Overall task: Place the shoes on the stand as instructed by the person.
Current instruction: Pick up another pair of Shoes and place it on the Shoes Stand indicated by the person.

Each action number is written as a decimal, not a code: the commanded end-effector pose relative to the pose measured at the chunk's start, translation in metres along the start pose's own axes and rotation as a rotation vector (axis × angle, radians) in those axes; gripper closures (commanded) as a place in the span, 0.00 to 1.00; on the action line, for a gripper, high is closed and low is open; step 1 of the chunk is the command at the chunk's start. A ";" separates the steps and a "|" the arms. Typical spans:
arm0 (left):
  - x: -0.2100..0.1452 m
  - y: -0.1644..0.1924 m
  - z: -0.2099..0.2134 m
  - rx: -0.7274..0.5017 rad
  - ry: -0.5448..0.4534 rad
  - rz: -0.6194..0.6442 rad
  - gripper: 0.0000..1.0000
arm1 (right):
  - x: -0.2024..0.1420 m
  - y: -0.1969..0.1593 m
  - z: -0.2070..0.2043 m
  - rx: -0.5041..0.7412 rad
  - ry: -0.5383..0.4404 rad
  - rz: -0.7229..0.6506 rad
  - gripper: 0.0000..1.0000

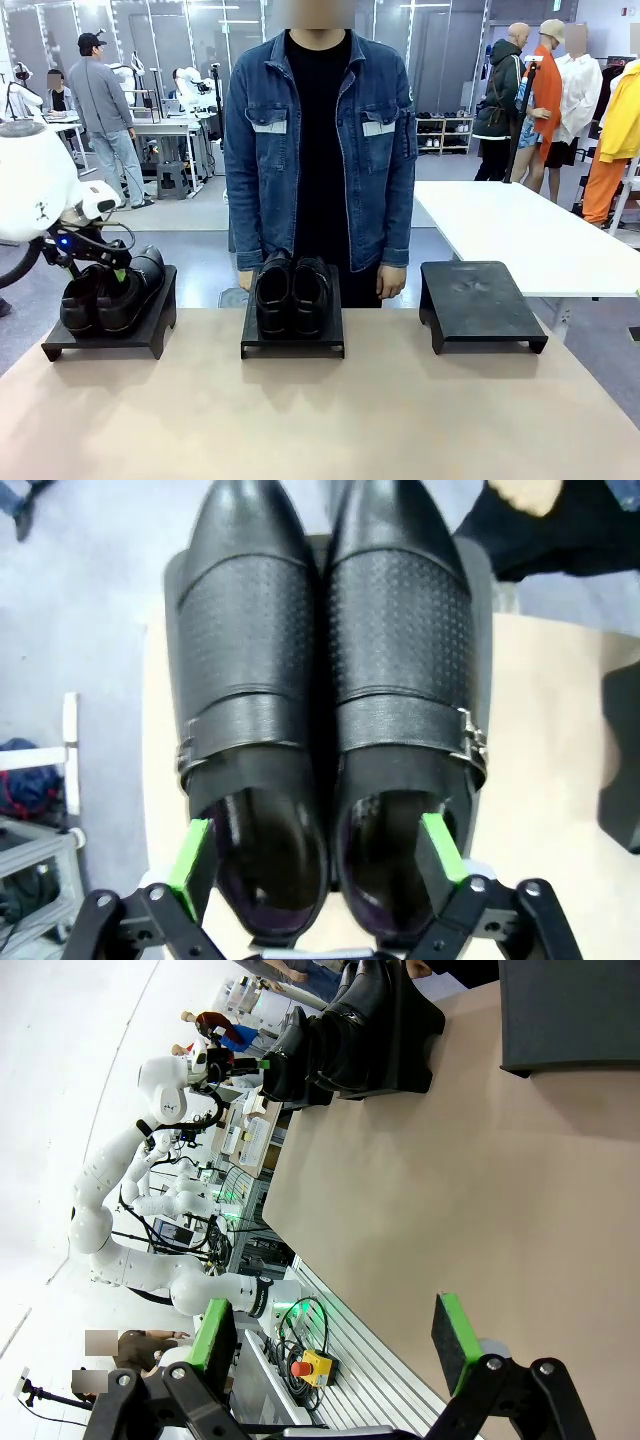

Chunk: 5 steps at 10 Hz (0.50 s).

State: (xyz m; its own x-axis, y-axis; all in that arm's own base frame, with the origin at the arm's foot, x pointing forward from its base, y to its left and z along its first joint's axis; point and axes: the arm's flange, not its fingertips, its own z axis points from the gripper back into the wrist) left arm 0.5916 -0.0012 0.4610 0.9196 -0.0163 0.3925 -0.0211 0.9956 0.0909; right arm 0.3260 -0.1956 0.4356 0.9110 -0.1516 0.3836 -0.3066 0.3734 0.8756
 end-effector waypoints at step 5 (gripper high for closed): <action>-0.040 0.109 0.147 -0.225 0.270 0.074 0.00 | 0.000 0.001 0.000 0.008 -0.008 0.009 0.00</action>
State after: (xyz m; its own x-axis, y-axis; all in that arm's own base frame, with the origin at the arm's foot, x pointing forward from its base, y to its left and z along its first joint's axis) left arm 0.5058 0.0710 0.5817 0.9792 0.0469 0.1974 -0.0354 0.9975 -0.0611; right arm 0.3261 -0.1955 0.4355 0.9112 -0.1514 0.3832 -0.3063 0.3732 0.8757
